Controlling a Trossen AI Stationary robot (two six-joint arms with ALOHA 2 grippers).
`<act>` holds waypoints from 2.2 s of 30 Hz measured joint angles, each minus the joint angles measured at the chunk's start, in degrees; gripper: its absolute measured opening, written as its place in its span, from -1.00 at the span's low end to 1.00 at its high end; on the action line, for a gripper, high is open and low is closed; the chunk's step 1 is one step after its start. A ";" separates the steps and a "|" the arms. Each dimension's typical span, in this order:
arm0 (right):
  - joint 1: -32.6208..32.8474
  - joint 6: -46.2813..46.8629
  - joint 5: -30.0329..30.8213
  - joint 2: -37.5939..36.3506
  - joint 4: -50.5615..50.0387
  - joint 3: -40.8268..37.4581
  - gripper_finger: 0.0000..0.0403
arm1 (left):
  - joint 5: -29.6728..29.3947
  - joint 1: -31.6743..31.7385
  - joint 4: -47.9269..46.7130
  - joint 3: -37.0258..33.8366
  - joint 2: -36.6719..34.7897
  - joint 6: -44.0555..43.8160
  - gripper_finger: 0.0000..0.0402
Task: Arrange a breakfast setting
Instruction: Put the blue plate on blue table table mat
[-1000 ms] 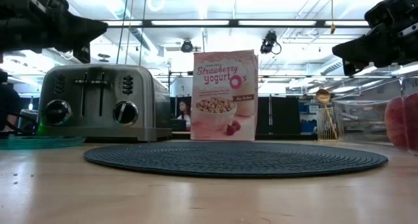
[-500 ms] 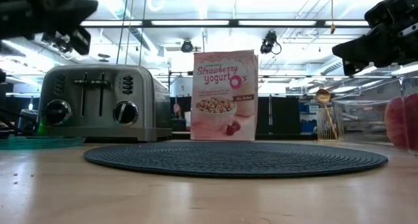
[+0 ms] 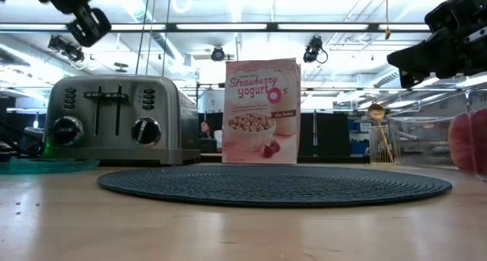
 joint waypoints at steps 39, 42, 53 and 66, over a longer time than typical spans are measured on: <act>-0.02 0.01 0.00 0.00 -0.01 0.00 -0.93 | -11.48 -11.82 -58.33 34.75 55.82 -30.21 -0.95; 0.00 0.00 0.00 0.00 -0.01 -0.02 -0.93 | -11.55 -10.13 -58.34 34.73 57.03 -30.41 -0.88; 0.00 0.00 0.00 -0.01 -0.01 0.00 -0.93 | -11.56 -6.37 -61.40 34.69 58.26 -31.51 -0.42; -0.02 -1.58 0.29 -0.02 1.19 -0.01 -0.93 | -6.52 0.93 -53.31 26.57 58.22 -39.15 -0.31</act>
